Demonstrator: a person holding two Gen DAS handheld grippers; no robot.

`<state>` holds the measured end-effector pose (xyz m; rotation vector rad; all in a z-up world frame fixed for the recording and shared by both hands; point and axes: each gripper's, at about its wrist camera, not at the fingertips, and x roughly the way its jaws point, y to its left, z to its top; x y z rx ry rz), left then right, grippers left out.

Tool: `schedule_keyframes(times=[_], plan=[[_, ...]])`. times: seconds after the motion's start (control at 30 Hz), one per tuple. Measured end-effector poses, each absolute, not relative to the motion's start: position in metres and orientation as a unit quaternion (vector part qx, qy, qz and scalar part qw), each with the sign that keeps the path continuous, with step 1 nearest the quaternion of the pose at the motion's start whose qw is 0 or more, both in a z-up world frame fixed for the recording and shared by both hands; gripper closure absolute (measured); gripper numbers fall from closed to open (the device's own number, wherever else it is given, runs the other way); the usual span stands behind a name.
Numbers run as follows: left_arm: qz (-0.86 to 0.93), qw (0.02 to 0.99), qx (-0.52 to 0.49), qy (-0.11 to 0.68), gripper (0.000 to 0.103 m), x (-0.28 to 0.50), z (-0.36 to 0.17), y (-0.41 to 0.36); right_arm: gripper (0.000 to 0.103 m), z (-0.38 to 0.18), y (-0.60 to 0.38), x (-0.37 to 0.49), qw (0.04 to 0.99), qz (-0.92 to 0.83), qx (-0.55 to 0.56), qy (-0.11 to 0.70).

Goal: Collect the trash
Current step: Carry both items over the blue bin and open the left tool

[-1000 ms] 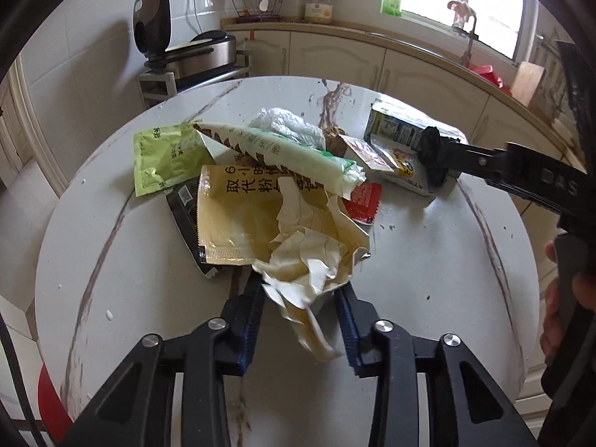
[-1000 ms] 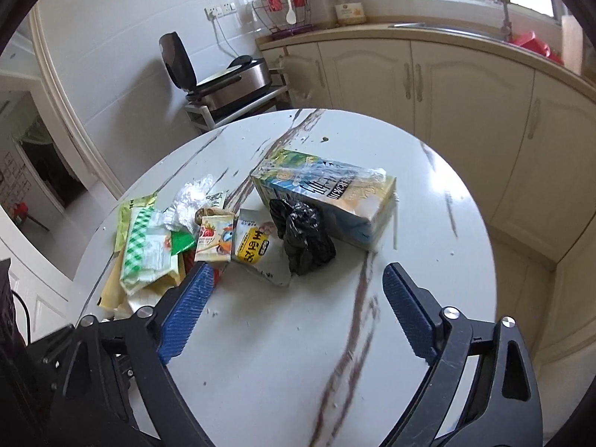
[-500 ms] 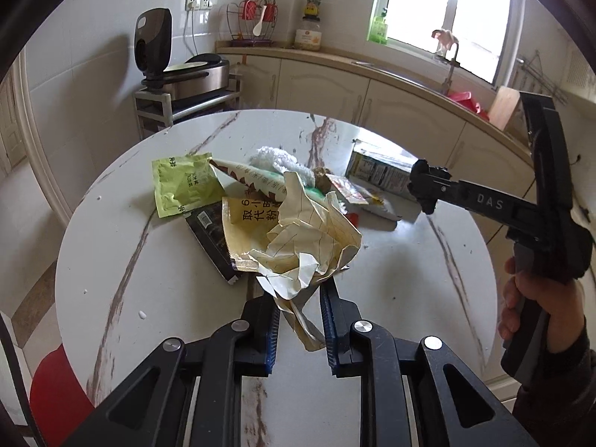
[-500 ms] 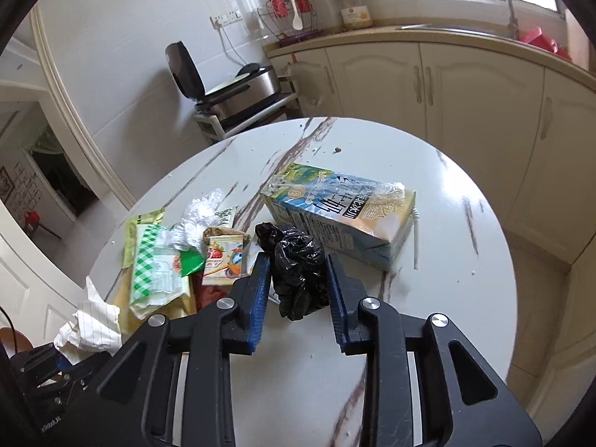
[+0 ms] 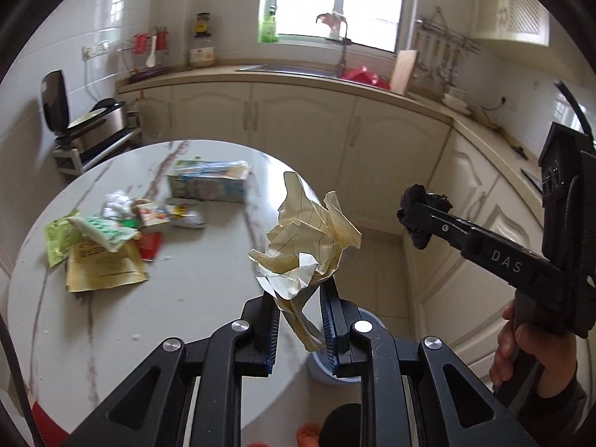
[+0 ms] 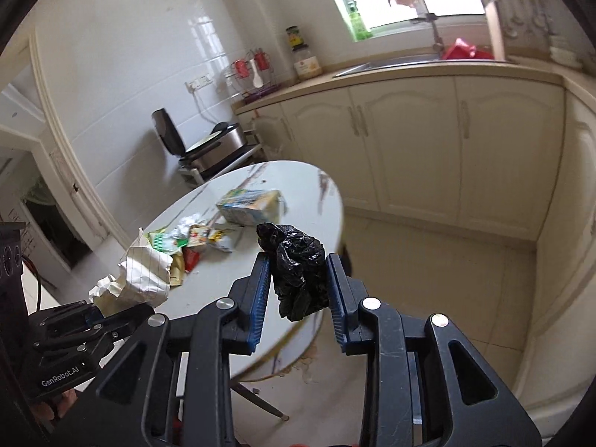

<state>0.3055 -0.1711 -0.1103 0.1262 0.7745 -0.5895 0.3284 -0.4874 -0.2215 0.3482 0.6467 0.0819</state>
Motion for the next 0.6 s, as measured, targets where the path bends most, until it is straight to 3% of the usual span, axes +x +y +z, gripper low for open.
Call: schedule_keyframes(times=[0.3, 0.6], plan=[[-0.351, 0.815, 0.132, 0.441, 0.086, 0.319, -0.176, -0.288, 0.075, -0.304, -0.588, 0.291, 0.895, -0.056, 0.245, 0.368], [-0.362, 0.754, 0.171, 0.521, 0.086, 0.382, -0.267, -0.352, 0.074, -0.39, -0.637, 0.307, 0.849, -0.08, 0.309, 0.421]])
